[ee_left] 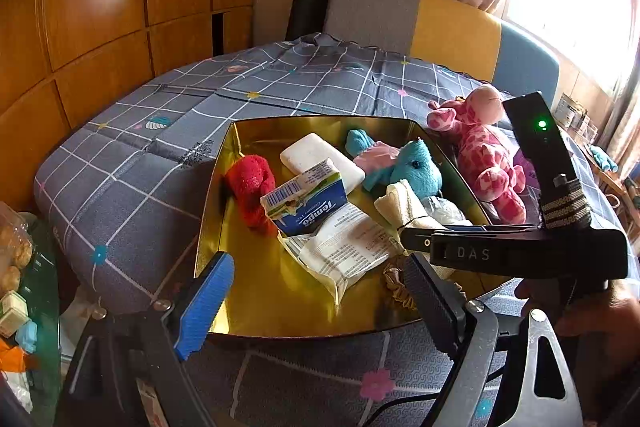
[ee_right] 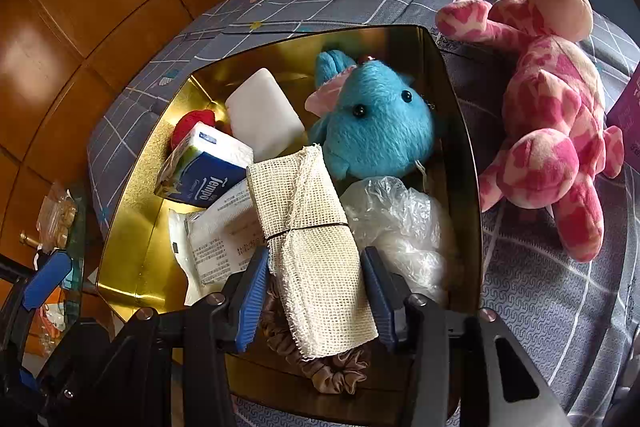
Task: Organize soft objects
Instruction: 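Carry the sock bundle with mesh sponge into the gold tray and release, then move both grippers back toward the white socks and pink towel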
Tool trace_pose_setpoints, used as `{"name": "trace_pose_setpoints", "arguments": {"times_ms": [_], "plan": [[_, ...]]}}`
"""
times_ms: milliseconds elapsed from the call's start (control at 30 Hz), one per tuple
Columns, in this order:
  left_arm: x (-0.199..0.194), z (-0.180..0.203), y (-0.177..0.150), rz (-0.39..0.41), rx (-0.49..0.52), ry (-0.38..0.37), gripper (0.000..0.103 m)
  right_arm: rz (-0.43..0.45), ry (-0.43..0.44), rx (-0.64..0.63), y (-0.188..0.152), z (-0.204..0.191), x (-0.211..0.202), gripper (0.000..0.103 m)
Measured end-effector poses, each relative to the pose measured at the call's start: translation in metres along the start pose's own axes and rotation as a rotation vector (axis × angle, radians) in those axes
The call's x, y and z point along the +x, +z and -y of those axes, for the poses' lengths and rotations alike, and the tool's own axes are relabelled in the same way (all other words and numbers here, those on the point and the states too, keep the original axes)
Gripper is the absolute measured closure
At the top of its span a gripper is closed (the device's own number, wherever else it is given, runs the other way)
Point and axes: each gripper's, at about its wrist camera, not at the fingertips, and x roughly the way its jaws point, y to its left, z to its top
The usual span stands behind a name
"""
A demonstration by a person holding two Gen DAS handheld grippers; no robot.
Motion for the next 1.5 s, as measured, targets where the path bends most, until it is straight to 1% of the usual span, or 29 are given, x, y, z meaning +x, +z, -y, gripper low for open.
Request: {"name": "trace_pose_setpoints", "arguments": {"times_ms": [133,333,700,1000,1333,1500], "plan": [[0.002,0.0,-0.001,-0.005,-0.002,0.001,0.016,0.014,0.014,0.016,-0.001,0.003,-0.003,0.055],[0.002,0.002,-0.001,-0.007,0.003,0.0,0.016,0.06,0.034,0.039,-0.002,0.008,-0.017,0.054],[-0.002,0.006,-0.002,0.0,0.014,-0.005,0.016,0.088,0.028,0.057,-0.006,0.012,-0.029,0.054],[-0.004,0.012,-0.001,0.004,0.027,-0.013,0.016,0.137,-0.006,0.06,-0.014,0.018,-0.047,0.054],[-0.005,0.018,-0.001,0.004,0.045,-0.015,0.016,0.163,-0.034,0.072,-0.023,0.029,-0.059,0.054],[-0.007,0.021,0.0,0.007,0.056,-0.022,0.016,0.185,-0.061,0.058,-0.032,0.038,-0.073,0.054]]}}
